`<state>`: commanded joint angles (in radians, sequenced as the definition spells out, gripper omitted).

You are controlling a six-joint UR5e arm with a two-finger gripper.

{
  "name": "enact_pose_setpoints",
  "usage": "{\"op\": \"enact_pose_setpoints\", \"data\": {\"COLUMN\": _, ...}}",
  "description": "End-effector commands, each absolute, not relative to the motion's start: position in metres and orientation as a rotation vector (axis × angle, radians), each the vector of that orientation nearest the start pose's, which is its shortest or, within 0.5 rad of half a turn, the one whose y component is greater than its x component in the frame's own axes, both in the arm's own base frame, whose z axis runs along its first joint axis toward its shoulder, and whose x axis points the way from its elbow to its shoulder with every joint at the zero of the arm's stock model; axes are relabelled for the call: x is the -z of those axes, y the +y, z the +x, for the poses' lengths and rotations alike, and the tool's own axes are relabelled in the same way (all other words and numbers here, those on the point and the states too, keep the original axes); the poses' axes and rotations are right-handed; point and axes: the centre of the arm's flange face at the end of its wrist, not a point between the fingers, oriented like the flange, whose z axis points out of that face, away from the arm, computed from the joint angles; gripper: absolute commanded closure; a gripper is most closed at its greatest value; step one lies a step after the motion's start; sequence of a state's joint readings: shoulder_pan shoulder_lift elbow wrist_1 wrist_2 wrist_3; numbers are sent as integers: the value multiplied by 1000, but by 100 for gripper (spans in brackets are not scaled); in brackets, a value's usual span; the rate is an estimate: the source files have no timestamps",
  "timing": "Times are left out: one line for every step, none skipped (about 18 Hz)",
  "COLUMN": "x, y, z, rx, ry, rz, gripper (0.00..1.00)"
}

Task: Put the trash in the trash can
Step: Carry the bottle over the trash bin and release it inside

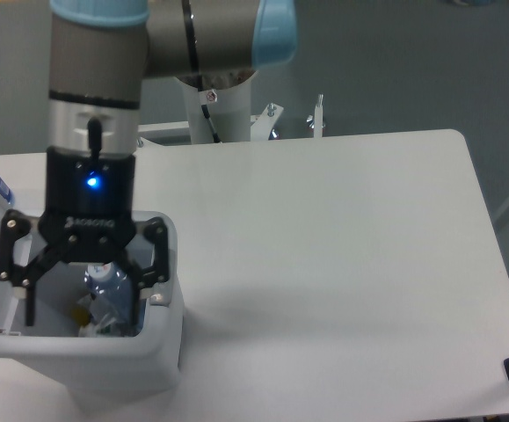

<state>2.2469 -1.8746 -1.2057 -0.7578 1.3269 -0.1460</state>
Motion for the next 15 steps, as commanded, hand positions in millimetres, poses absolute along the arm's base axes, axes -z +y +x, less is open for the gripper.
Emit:
{"op": "enact_pose_setpoints", "data": {"x": -611, "y": 594, "z": -312, "rx": -58, "ry": -777, "rz": -2100, "gripper": 0}}
{"op": "enact_pose_setpoints", "data": {"x": -613, "y": 580, "z": -333, "rx": -103, "ry": -770, "rz": -2105, "gripper": 0}}
{"op": "enact_pose_setpoints", "data": {"x": -605, "y": 567, "z": -352, "rx": -148, "ry": -765, "rz": -2126, "gripper": 0}}
{"op": "enact_pose_setpoints", "data": {"x": -605, "y": 550, "z": -369, "rx": -215, "ry": -735, "rz": -2146, "gripper": 0}}
{"op": "enact_pose_setpoints", "data": {"x": -617, "y": 531, "z": -381, "rx": -307, "ry": -679, "rz": -2162, "gripper": 0}}
{"op": "enact_pose_setpoints", "data": {"x": -622, "y": 517, "z": -390, "rx": -388, "ry": -628, "rz": -2196, "gripper": 0}}
{"op": "enact_pose_setpoints", "data": {"x": -614, "y": 501, "z": -405, "rx": -442, "ry": -604, "rz": -2260, "gripper": 0}}
{"op": "enact_pose_setpoints", "data": {"x": -608, "y": 487, "z": -419, "rx": -482, "ry": -553, "rz": -2329, "gripper": 0}}
{"op": "enact_pose_setpoints", "data": {"x": -605, "y": 480, "z": -421, "rx": -504, "ry": -461, "rz": -2407, "gripper": 0}}
{"op": "enact_pose_setpoints", "data": {"x": -607, "y": 471, "z": -420, "rx": -536, "ry": -364, "rz": -2480, "gripper": 0}}
{"op": "enact_pose_setpoints", "data": {"x": -601, "y": 461, "z": -424, "rx": -567, "ry": -287, "rz": -2563, "gripper": 0}}
{"op": "enact_pose_setpoints", "data": {"x": -594, "y": 452, "z": -428, "rx": -612, "ry": -213, "rz": -2633, "gripper": 0}}
{"op": "enact_pose_setpoints", "data": {"x": -589, "y": 446, "z": -432, "rx": -652, "ry": -153, "rz": -2682, "gripper": 0}}
{"op": "enact_pose_setpoints", "data": {"x": -589, "y": 443, "z": -433, "rx": -678, "ry": -105, "rz": -2705, "gripper": 0}}
{"op": "enact_pose_setpoints", "data": {"x": -589, "y": 440, "z": -436, "rx": -681, "ry": -101, "rz": -2711, "gripper": 0}}
